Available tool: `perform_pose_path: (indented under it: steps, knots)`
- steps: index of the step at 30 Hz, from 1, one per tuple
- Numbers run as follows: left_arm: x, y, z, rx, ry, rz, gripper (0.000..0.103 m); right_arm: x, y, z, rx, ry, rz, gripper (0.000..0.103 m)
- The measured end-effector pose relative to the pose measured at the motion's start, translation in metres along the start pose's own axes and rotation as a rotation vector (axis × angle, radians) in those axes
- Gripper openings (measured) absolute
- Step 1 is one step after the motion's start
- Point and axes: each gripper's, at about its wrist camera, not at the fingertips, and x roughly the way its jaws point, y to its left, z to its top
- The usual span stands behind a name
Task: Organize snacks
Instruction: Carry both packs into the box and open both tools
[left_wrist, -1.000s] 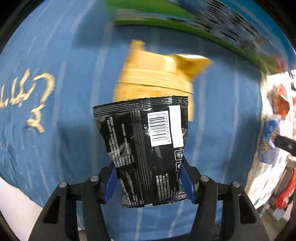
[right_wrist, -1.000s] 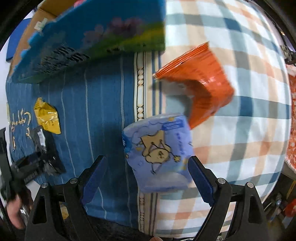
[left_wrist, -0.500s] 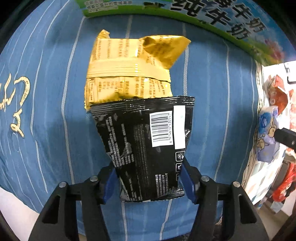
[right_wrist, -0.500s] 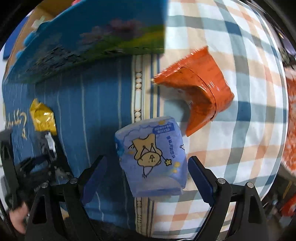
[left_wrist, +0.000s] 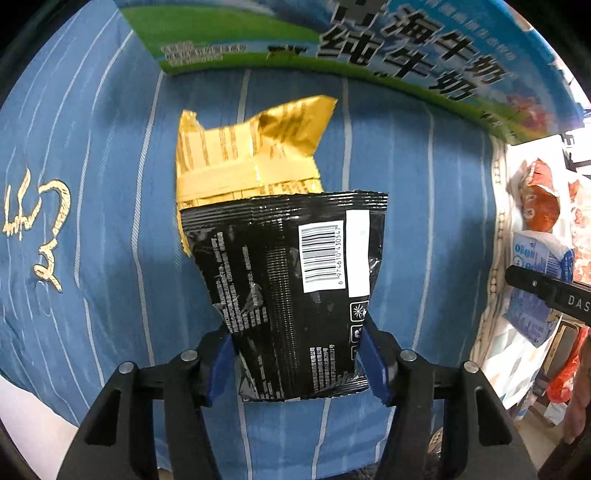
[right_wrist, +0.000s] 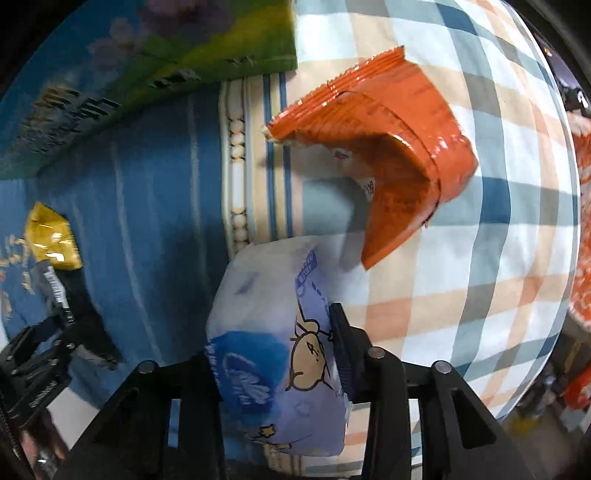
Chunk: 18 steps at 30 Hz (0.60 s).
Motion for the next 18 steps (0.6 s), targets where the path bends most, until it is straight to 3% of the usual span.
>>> perform_pose_path:
  steps: [7, 12, 15, 18]
  knots:
    - [-0.050, -0.011, -0.011, 0.036, -0.054, -0.046, 0.057, -0.041, 0.005, -0.014, -0.012, -0.051, 0.073, 0.026]
    - [-0.117, -0.029, -0.012, 0.095, -0.163, -0.079, 0.057, -0.088, 0.022, -0.012, -0.060, -0.116, 0.117, 0.026]
    - [-0.161, -0.038, 0.001, 0.135, -0.228, -0.078, 0.057, -0.119, 0.031, -0.019, -0.096, -0.165, 0.131, 0.026]
    - [-0.201, -0.045, 0.023, 0.164, -0.283, -0.069, 0.057, -0.150, 0.036, 0.000, -0.112, -0.209, 0.144, 0.026]
